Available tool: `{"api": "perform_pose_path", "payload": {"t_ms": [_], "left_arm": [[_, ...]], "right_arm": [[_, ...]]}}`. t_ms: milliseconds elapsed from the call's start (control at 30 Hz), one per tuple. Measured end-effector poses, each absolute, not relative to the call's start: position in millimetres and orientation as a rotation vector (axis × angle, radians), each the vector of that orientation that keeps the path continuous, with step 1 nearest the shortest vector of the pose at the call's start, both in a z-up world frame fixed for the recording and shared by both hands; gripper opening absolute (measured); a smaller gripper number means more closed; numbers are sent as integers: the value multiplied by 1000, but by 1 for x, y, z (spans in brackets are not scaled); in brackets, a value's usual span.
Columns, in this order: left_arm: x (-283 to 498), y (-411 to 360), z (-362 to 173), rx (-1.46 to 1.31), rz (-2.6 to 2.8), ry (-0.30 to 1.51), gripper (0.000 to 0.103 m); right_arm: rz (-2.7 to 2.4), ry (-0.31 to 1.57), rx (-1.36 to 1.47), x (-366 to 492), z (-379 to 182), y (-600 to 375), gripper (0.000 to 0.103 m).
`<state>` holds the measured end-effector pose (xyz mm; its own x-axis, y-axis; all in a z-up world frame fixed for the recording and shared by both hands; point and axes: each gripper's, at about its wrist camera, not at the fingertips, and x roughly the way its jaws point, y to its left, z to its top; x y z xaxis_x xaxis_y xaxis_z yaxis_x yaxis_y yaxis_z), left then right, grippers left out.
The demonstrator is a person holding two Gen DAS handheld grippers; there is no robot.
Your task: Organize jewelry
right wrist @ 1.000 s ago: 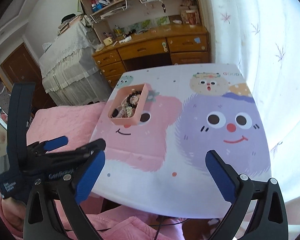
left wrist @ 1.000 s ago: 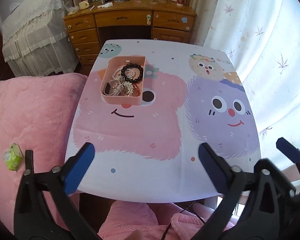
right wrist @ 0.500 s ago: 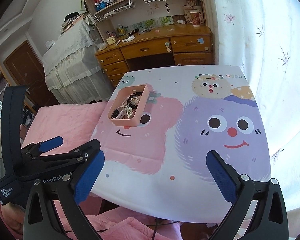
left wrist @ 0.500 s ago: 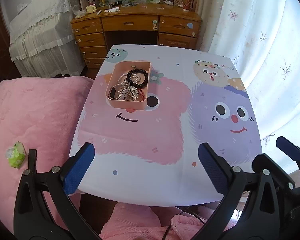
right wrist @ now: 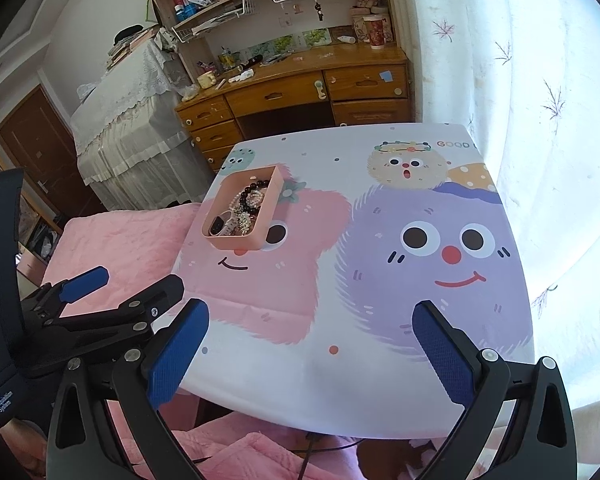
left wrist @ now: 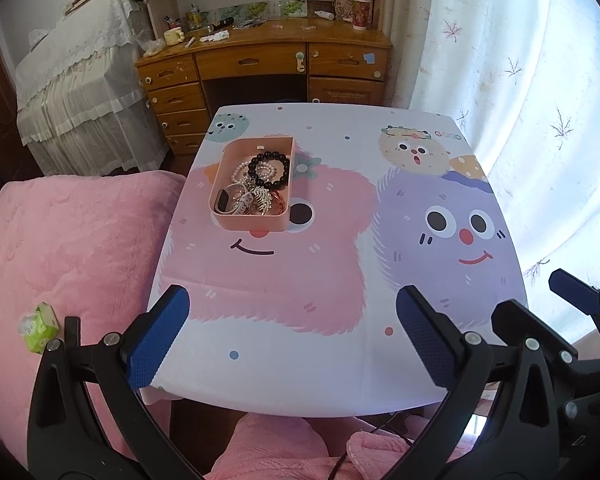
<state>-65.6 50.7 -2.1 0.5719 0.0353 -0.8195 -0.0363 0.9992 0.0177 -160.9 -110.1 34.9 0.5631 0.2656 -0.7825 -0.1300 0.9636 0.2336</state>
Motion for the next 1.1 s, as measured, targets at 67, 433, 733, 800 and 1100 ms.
{"api": "perform_pose_path", "payload": {"t_ms": [67, 433, 733, 800, 1100], "left_arm": [[-67, 50, -1, 1, 41, 958, 103], [-70, 49, -2, 2, 45, 960, 103], [-81, 56, -5, -7, 54, 959, 103], [-81, 57, -6, -10, 58, 963, 103], [-82, 58, -7, 1, 62, 970, 103]], "right_arm": [[232, 945, 153, -160, 34, -110, 103], [235, 947, 154, -160, 34, -111, 103], [223, 960, 141, -167, 30, -109, 103], [223, 960, 141, -169, 29, -109, 103], [211, 956, 154, -171, 28, -110, 103]]}}
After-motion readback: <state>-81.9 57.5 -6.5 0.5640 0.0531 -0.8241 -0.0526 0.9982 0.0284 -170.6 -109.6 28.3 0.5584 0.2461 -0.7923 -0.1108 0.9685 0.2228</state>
